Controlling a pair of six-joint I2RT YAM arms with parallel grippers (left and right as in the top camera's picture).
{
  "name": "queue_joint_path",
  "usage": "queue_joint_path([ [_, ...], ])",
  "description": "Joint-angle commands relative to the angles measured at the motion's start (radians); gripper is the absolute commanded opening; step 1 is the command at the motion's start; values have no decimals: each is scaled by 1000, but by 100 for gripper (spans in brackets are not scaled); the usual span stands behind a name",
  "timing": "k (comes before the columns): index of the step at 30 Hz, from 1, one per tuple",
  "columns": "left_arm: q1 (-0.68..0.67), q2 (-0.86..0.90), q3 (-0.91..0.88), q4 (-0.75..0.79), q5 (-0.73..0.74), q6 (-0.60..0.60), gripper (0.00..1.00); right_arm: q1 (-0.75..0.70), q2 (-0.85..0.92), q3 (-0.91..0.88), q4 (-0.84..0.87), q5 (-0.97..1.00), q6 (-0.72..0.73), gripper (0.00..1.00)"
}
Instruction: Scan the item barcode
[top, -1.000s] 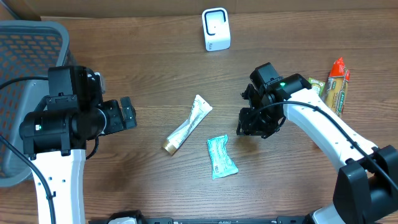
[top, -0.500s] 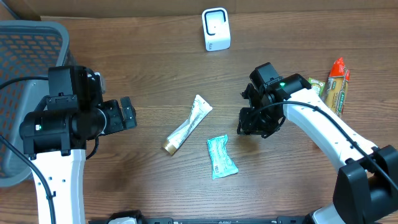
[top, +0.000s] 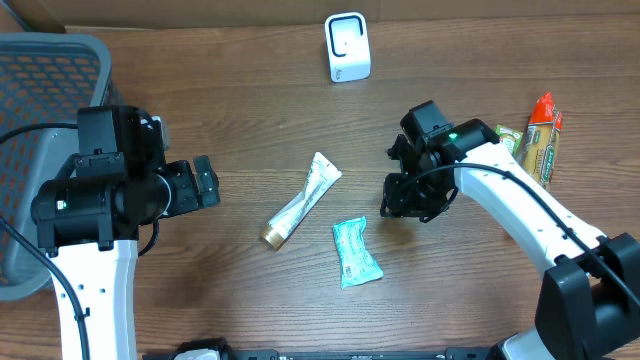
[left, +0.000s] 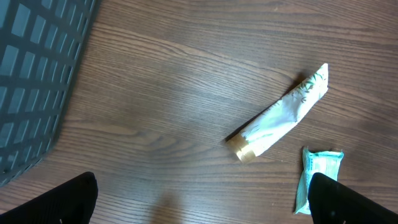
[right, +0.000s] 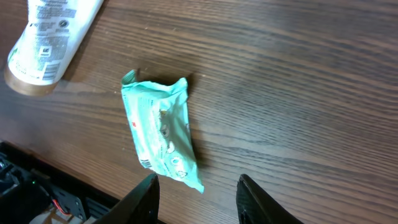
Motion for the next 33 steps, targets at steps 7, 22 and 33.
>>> queue_joint_path([
  [7,3,0,10,3,4,-17,100,154,-2,-13,44,42,-29,54],
  [22,3,0,10,4,4,-17,100,299,69,-145,222,252,-83,57],
  [33,3,0,10,3,4,-17,100,295,103,-150,310,433,26,49],
])
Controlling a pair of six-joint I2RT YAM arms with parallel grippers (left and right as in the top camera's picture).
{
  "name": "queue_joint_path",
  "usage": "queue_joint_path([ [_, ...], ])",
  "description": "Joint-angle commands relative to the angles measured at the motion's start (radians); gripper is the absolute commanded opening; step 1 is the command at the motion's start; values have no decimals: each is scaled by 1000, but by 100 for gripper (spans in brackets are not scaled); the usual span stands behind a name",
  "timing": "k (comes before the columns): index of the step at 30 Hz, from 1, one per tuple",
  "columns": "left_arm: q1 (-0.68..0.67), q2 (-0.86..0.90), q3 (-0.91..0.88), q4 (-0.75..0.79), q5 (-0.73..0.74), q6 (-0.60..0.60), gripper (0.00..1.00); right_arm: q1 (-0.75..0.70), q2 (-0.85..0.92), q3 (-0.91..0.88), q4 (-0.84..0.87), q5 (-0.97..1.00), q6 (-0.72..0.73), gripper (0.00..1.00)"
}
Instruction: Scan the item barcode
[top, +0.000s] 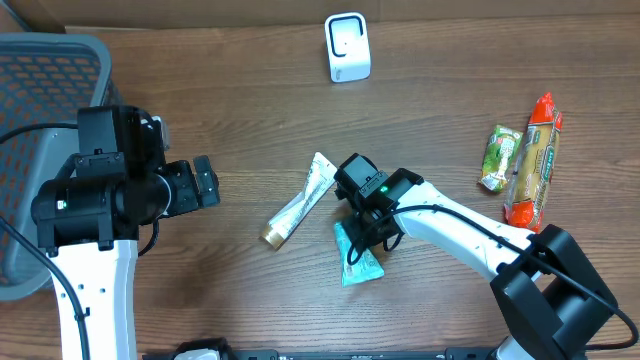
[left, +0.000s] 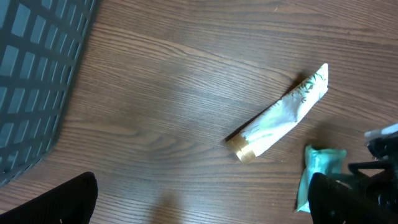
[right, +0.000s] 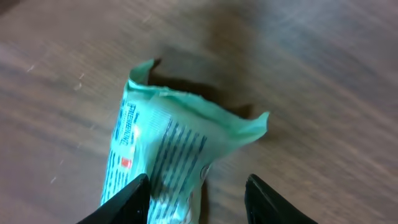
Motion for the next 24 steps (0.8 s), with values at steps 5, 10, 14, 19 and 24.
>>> queue_joint_path([
  [5,3,0,10,3,4,-17,100,-11,77,-5,22,136,70,49],
  [10,3,0,10,4,4,-17,99,-18,132,-5,24,165,148,45],
  [14,3,0,10,3,4,-17,100,-68,134,0,-1,187,346,47],
  [19,3,0,10,4,4,-17,100,-183,133,7,-52,86,428,56],
  [24,3,0,10,4,4,-17,100,-257,112,92,-175,-9,319,58],
])
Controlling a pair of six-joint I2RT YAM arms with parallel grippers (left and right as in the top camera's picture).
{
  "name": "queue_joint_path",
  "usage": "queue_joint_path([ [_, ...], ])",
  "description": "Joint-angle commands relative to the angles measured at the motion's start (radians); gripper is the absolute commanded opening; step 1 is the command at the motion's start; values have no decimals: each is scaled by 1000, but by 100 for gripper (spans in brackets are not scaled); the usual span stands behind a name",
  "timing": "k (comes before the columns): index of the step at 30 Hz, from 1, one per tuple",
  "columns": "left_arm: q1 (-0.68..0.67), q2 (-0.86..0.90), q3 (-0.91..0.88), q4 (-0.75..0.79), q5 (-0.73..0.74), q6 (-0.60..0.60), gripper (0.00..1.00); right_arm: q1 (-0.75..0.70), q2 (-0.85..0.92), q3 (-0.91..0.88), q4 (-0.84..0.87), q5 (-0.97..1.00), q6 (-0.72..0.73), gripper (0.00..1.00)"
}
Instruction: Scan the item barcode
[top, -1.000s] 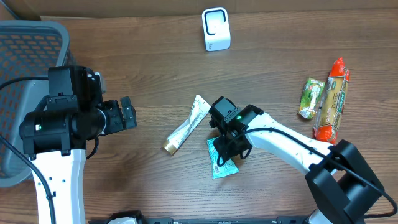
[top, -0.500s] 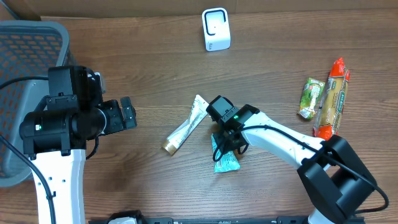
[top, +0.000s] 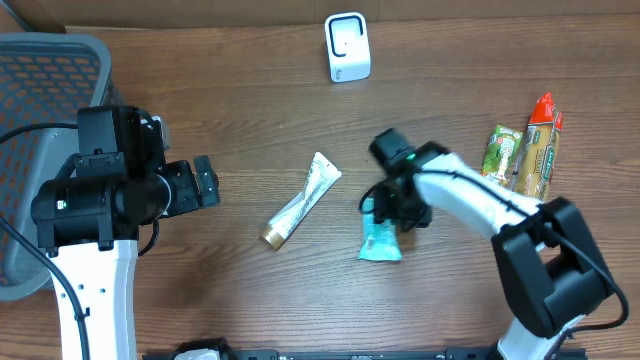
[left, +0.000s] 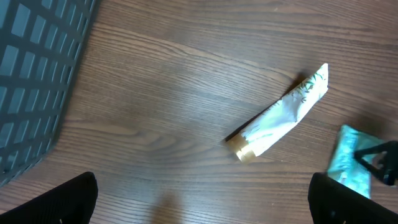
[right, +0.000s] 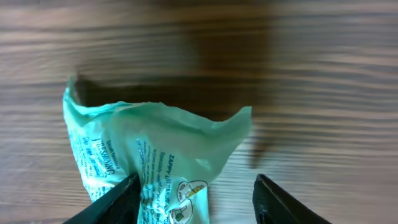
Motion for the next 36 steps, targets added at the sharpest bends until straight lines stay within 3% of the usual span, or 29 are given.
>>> queue_joint_path([
  [1,3,0,10,3,4,-17,100,-32,13,55,-70,6,-47,59],
  [6,3,0,10,3,4,-17,100,-35,-54,216,-240,-54,-201,59],
  [9,3,0,10,4,4,-17,100,-9,-84,262,-312,-102,-256,54],
  [12,3,0,10,4,4,-17,100,28,-89,245,-350,-103,-254,38],
  [17,3,0,10,3,4,-17,100,91,-89,121,-273,-92,-254,4],
  [26,3,0,10,4,4,-17,100,124,-89,-23,-130,45,-227,4],
  [36,3,0,10,3,4,-17,100,154,-88,-59,-68,24,-229,4],
])
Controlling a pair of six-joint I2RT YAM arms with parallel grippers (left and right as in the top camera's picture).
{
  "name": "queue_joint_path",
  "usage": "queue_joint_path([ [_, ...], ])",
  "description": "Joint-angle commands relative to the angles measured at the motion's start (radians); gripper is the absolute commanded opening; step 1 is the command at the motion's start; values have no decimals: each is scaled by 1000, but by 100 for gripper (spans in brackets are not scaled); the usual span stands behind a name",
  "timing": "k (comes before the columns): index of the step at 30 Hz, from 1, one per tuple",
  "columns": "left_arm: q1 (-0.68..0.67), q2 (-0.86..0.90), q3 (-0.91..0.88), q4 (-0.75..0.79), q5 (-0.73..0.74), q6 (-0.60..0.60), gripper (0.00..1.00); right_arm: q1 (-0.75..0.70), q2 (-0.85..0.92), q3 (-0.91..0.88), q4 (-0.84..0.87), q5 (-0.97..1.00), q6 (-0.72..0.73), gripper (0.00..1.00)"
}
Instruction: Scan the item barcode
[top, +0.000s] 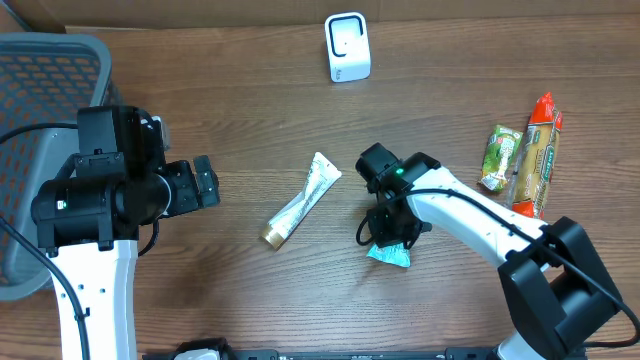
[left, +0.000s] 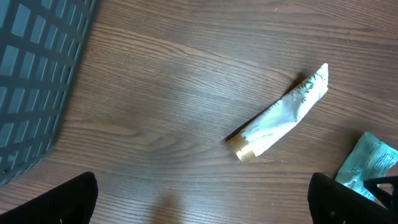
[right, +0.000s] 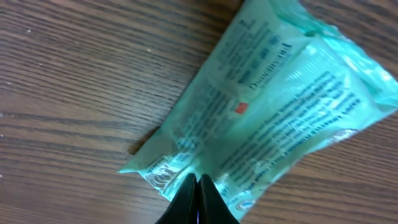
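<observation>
A teal snack packet (right: 280, 106) lies on the wooden table, printed side up; it peeks out below my right gripper in the overhead view (top: 392, 256) and sits at the right edge of the left wrist view (left: 367, 165). My right gripper (right: 199, 183) is shut, tips pinched together on the packet's lower edge. The white barcode scanner (top: 347, 47) stands at the far middle of the table. My left gripper (left: 202, 199) hangs open over bare wood at the left, holding nothing.
A white tube with a gold cap (top: 302, 200) lies left of the packet. A green snack bag (top: 500, 155) and an orange-topped bar (top: 538, 150) lie at the far right. A grey mesh basket (top: 40, 70) stands at the far left.
My right gripper was open astride the teal packet; now its fingers are shut on the packet's edge. The packet has turned and sits slightly lower and further right. The left arm has not moved.
My right gripper first hung open to the right of the teal packet. It then stood open over the packet's end beside the tube. Later the packet lay further right with the open fingers around it. Now the fingers are shut on it.
</observation>
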Motion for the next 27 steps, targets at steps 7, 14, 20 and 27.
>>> queue_joint_path([
  [7,3,0,10,3,4,-17,100,24,-4,-134,113,-31,6,4],
  [14,3,0,10,3,4,-17,100,24,-4,-166,206,-140,-42,51],
  [20,3,0,10,3,4,-17,100,23,-4,-163,220,-153,-50,55],
  [27,3,0,10,3,4,-17,100,-1,-4,-20,235,-220,-17,54],
])
